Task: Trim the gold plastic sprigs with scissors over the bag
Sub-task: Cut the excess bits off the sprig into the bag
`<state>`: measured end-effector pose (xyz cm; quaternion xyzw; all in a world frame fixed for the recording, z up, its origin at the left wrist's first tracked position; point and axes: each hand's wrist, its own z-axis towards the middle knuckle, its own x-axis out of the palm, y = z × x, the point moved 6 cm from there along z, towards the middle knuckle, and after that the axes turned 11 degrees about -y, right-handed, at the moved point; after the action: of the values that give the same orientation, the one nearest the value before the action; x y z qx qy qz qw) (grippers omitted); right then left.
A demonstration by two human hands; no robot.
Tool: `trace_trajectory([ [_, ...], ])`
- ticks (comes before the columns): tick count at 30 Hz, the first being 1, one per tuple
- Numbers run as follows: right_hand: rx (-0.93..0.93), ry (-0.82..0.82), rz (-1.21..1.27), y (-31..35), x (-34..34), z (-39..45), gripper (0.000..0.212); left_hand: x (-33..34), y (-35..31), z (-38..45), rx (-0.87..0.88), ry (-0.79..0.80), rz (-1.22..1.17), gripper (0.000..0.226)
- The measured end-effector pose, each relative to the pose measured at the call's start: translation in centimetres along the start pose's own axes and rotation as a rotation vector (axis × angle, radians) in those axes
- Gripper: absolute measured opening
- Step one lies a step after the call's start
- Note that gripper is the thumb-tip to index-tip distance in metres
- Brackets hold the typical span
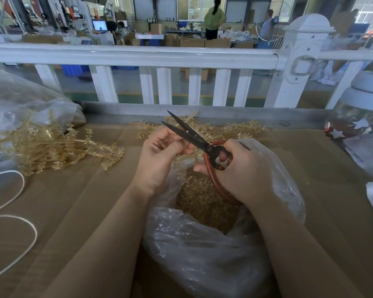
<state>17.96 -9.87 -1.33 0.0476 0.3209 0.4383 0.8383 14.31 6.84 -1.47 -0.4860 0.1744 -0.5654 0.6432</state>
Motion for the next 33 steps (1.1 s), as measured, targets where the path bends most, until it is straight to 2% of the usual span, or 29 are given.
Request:
trace_trajectory([
  [7,-0.043,-0.091,-0.006,0.5,-0.9,0.1,0.061,-0.4,0.0,0.0,0.031,-0.03,0.054,0.016],
  [14,-0.048,-0.075,0.033,0.4,-0.4,0.0,0.048,-0.5,-0.1,0.0,0.018,-0.01,0.05,0.025],
  [18,-0.03,-0.063,0.058,0.3,-0.2,-0.1,0.048,-0.5,0.2,-0.1,-0.033,-0.037,0.021,0.013],
  [20,0.043,-0.029,0.078,-0.1,0.2,-0.2,0.051,-0.8,0.6,-0.1,-0.091,-0.072,-0.011,0.006],
  [22,0.19,0.028,0.176,-0.7,0.5,-0.4,0.055,-0.9,0.9,-0.1,-0.15,-0.092,-0.066,0.004],
  [25,0.384,0.073,0.397,-1.6,1.1,-0.3,0.037,-0.8,1.3,-0.1,-0.218,-0.089,-0.153,0.012],
  [28,0.435,0.144,0.482,-1.7,1.8,-0.2,0.021,-0.3,1.6,-0.2,-0.229,-0.048,-0.126,0.014],
  [33,0.468,0.207,0.558,-1.6,2.4,-0.1,0.021,0.2,1.9,-0.3,-0.244,-0.006,-0.114,0.013],
])
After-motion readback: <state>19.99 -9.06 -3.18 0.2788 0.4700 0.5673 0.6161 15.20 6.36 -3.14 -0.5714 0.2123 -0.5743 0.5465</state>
